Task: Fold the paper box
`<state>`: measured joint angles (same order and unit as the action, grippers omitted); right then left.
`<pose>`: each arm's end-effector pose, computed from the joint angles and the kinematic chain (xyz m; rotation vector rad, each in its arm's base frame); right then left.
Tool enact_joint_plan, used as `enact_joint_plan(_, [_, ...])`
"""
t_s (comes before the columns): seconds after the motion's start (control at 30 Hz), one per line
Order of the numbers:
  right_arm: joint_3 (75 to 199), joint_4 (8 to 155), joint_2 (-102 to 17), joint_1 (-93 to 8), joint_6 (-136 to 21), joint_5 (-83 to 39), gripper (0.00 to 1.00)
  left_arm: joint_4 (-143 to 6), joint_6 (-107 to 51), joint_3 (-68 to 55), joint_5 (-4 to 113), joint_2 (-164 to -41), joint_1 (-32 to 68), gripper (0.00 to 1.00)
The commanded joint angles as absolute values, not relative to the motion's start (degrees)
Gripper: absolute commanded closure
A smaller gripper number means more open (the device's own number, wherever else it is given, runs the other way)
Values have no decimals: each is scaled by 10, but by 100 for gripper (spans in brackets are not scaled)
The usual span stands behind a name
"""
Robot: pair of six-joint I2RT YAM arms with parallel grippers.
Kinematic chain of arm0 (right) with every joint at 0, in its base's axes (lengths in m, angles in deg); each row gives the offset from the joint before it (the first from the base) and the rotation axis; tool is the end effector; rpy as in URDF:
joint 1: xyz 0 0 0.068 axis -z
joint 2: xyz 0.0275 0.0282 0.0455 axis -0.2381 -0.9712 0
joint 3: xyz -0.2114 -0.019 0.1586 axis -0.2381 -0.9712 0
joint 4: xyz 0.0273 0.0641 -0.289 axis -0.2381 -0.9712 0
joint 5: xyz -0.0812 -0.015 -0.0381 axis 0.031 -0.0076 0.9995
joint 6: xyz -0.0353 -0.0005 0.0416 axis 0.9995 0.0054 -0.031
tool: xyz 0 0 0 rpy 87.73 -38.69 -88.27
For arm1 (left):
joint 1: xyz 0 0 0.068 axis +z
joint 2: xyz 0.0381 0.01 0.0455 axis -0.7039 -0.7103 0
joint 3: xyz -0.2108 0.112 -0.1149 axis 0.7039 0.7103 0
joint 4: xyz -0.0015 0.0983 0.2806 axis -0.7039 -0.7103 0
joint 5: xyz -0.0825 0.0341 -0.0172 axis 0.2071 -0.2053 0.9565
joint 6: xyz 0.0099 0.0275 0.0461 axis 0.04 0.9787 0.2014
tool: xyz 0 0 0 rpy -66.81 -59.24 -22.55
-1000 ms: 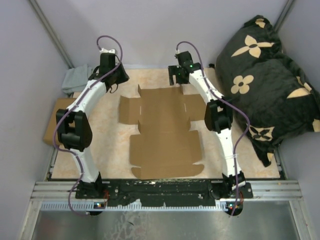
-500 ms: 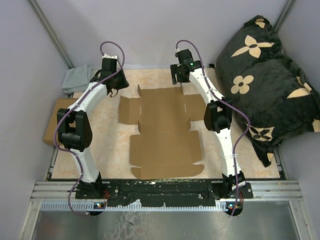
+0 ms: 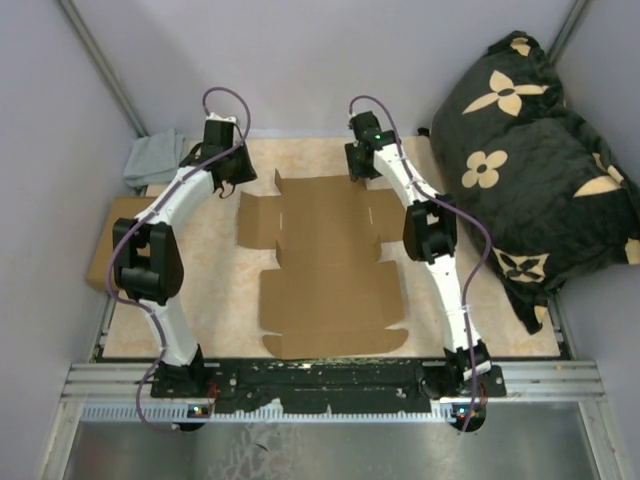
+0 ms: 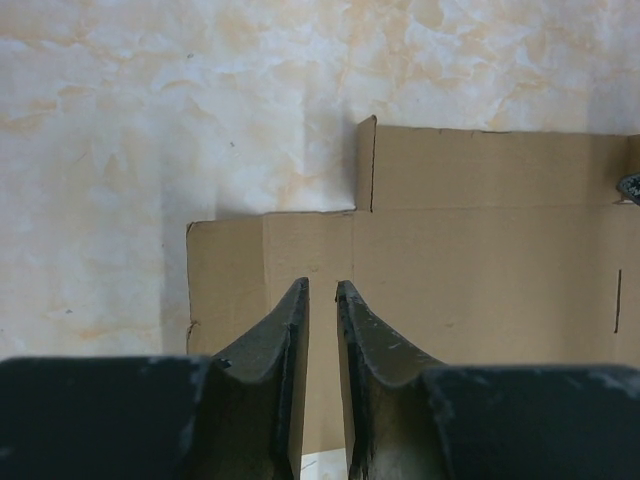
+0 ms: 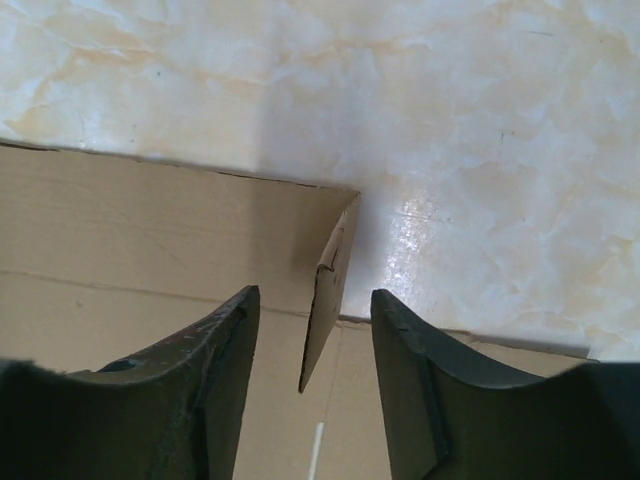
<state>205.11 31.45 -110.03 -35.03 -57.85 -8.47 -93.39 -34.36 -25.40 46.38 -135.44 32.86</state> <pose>0.5488 0.2097 0.1938 -0.2754 2.5156 0.0727 0.4641 -0.0976 0.2540 -0.1241 2.2874 -0.2750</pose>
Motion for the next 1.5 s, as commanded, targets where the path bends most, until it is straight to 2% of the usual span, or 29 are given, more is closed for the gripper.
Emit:
enact_joint_plan(0.0, [2076, 314, -1109, -350, -571, -51, 57, -933, -336, -241, 474, -1323, 328, 77])
enact_joint_plan(0.03, [2069, 322, -1107, -350, -573, -40, 68, -932, -335, -240, 480, -1322, 327, 77])
enact_joint_plan(0.1, [2034, 354, -1088, -351, -573, -18, 99, -931, -328, -242, 510, -1319, 327, 76])
enact_joint_plan(0.13, [2007, 390, -1069, -351, -572, -13, 100, -931, -322, -244, 530, -1317, 327, 75])
enact_joint_plan(0.27, [1865, 510, -956, -352, -573, -27, 100, -926, -303, -244, 620, -1298, 324, 64])
enact_joint_plan(0.4, [1723, 624, -841, -354, -590, -52, 100, -913, -294, -237, 675, -1253, 323, 64])
enact_joint_plan(0.53, [1532, 777, -706, -359, -598, -82, 100, -889, -291, -220, 708, -1204, 319, 63])
enact_joint_plan(0.77, [1229, 1129, -490, -364, -604, -188, 100, -872, -249, -198, 727, -1138, 296, 54])
enact_joint_plan(1.0, [1105, 1230, -390, -364, -588, -324, 100, -872, -202, -199, 763, -1112, 287, 44])
enact_joint_plan(1.23, [981, 1385, -348, -365, -600, -372, 99, -857, -160, -167, 824, -1093, 279, 40])
enact_joint_plan(1.47, [954, 1412, -341, -364, -620, -381, 99, -871, -136, -124, 883, -1087, 274, 40])
